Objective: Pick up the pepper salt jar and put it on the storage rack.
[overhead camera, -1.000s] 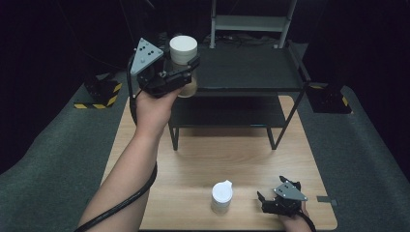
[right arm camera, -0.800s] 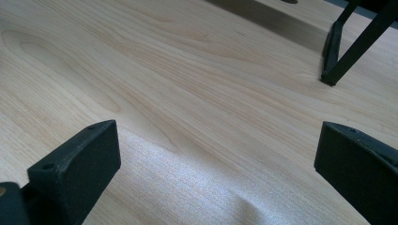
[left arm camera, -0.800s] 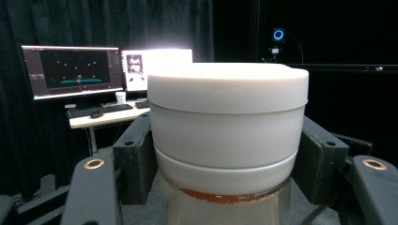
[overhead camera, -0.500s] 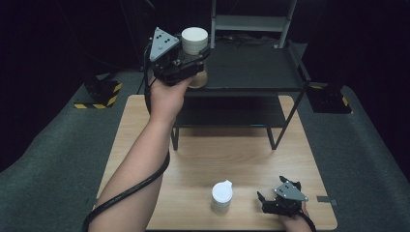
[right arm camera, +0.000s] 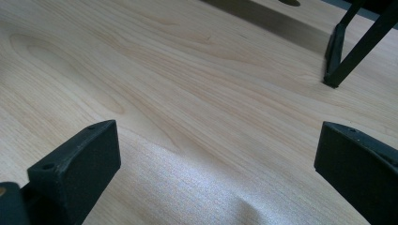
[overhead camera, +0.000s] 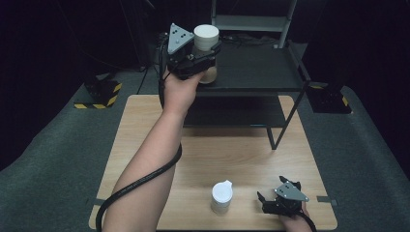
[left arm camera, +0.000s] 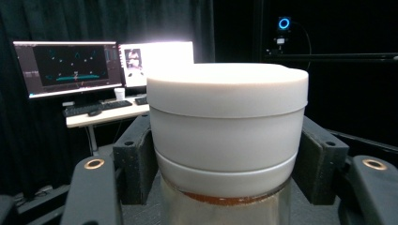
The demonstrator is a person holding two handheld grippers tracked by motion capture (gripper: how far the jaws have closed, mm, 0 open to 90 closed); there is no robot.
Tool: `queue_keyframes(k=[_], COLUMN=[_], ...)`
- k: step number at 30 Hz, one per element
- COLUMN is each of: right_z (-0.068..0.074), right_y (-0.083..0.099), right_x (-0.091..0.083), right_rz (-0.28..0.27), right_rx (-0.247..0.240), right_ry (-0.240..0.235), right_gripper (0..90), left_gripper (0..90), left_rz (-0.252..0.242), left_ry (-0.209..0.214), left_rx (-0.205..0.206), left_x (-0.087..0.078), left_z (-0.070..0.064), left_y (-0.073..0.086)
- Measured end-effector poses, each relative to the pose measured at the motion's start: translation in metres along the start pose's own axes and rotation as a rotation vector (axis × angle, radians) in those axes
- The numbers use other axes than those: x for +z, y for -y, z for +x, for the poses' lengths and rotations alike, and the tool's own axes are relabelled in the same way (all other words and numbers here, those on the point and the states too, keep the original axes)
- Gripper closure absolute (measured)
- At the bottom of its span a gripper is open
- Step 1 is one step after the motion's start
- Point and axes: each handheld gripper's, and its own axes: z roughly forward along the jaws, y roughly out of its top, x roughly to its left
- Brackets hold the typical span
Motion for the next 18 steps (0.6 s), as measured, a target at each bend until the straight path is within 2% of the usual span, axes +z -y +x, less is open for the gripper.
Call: queue_keyframes(k=[6,12,18], right_z=[-0.001,0.001,0.0], right_y=[0.0,-0.007,-0.005], right_x=[0.0,0.003,0.002], right_rz=[0.002,0.038,0.032], right_rx=[0.001,-0.009,-0.005], right_ry=[-0.003,-0.003,-0.006], right_gripper=[0.0,0.0,0.0], left_gripper=[33.9,33.9,33.9], left_rz=[0.005,0.002,0.001], left_ry=[-0.008,-0.011,-0.013], left_rx=[-0.018,-0.021,-0.026], left_x=[0.006,0.01,0.011], left_z=[0.003,0.005,0.005], left_y=[0.003,0.005,0.007])
